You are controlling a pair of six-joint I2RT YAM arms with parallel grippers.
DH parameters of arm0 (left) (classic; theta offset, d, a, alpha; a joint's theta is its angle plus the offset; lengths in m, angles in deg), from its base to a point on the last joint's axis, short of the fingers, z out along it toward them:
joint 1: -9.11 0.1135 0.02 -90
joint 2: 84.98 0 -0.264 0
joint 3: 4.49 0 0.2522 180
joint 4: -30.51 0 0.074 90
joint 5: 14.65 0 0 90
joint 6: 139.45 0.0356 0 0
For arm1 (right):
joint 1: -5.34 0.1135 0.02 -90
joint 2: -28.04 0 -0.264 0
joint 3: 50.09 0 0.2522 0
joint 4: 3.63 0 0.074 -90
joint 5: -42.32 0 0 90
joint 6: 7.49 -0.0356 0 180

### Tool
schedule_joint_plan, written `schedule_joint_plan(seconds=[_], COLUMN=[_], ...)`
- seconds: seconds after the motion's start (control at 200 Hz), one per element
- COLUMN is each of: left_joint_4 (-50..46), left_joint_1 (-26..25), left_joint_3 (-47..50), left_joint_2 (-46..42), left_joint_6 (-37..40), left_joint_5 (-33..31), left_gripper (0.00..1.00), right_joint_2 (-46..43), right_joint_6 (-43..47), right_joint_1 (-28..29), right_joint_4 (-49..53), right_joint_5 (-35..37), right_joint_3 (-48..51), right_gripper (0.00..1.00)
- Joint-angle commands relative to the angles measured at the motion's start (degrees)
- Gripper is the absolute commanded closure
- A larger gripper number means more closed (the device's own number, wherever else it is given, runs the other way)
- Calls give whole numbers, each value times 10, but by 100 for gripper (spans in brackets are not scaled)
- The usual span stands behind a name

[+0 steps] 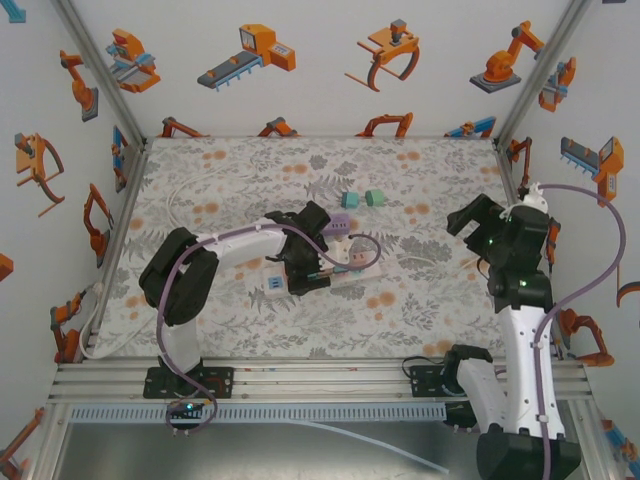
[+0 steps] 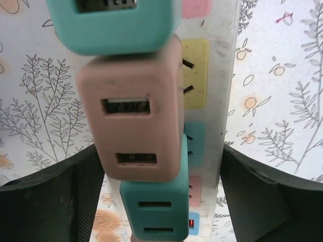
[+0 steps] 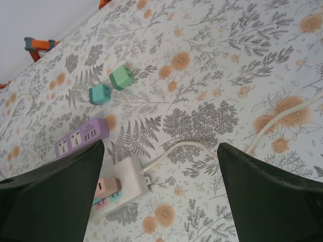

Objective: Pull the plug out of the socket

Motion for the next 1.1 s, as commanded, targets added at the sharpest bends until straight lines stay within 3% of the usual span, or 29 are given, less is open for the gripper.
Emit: schedule_joint_plan(seconds=[0.0,0.08,0.2,0.426,0.616,0.761,0.861,0.996,1.097], left_joint_4=[-43,-30,14,63,119,200,236,151,87], left_joint_1=[-6,-8,-11,-17,-16,3,26,71,111], left_joint_3=[7,7,21,27,66,130,167,158,156], left_joint_2=[10,1,-28,-136,-285,-413,-486,-538,-559], left_joint_6=[77,68,53,3,-79,-229,-361,-526,-638], left_joint_5=[-11,14,1,-21,-35,-52,-118,-198,-193], left_gripper=[19,12,0,3,3,3,3,2,2], right_joint_2=[-17,-19,-14,-1,13,48,73,126,184], right_joint_6=[-8,-4,2,113,216,304,502,698,801], right_joint_1=[1,0,0,1,6,55,115,180,226], right_joint_4=[13,15,8,-58,-159,-255,-261,-203,-109], right_joint_5=[-25,-25,-30,-105,-235,-313,-389,-412,-416], right_joint_3=[2,-3,-9,-15,-1,17,30,10,-36], right_gripper=[16,16,16,16,19,24,25,22,23])
